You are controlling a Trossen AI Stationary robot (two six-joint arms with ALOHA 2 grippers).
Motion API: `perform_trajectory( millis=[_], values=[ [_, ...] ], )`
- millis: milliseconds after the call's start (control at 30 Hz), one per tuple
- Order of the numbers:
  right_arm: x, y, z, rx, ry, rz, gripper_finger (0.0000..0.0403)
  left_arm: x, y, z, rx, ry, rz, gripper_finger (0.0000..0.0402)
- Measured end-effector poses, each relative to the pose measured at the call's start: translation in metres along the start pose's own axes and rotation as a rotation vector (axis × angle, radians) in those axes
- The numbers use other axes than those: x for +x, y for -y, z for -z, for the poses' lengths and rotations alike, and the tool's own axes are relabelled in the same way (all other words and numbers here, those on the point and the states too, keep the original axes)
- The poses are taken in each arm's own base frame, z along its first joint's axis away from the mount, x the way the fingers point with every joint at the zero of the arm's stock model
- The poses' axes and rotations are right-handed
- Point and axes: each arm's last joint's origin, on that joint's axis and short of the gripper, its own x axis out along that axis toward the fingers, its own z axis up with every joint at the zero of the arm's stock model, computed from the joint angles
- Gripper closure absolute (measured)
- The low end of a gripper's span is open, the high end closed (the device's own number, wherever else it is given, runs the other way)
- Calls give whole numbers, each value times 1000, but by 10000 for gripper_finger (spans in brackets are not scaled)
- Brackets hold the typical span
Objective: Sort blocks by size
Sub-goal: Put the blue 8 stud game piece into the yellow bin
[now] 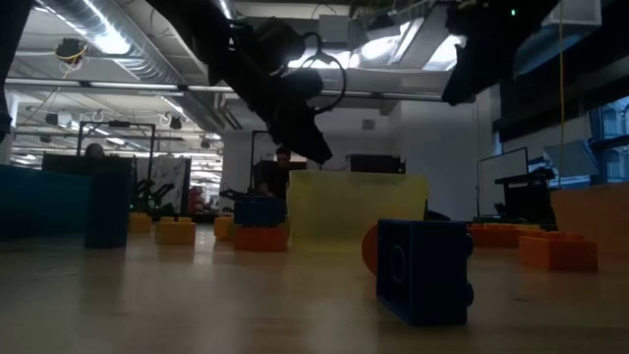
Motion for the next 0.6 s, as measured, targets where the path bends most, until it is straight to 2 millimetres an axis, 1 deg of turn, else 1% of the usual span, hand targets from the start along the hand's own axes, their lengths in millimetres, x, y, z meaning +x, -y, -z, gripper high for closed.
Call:
perform_trajectory(
  millis=[200, 300, 600],
  values=[
    [16, -3, 15, -1, -12, -18, 219, 15, 0, 7, 34, -16, -6, 169],
    [21, -4, 19, 1, -10, -26, 219, 17, -1, 8, 45, -25, -21, 169],
    [23, -4, 21, 2, -7, -27, 219, 26, -2, 13, 39, -33, -33, 169]
  ],
)
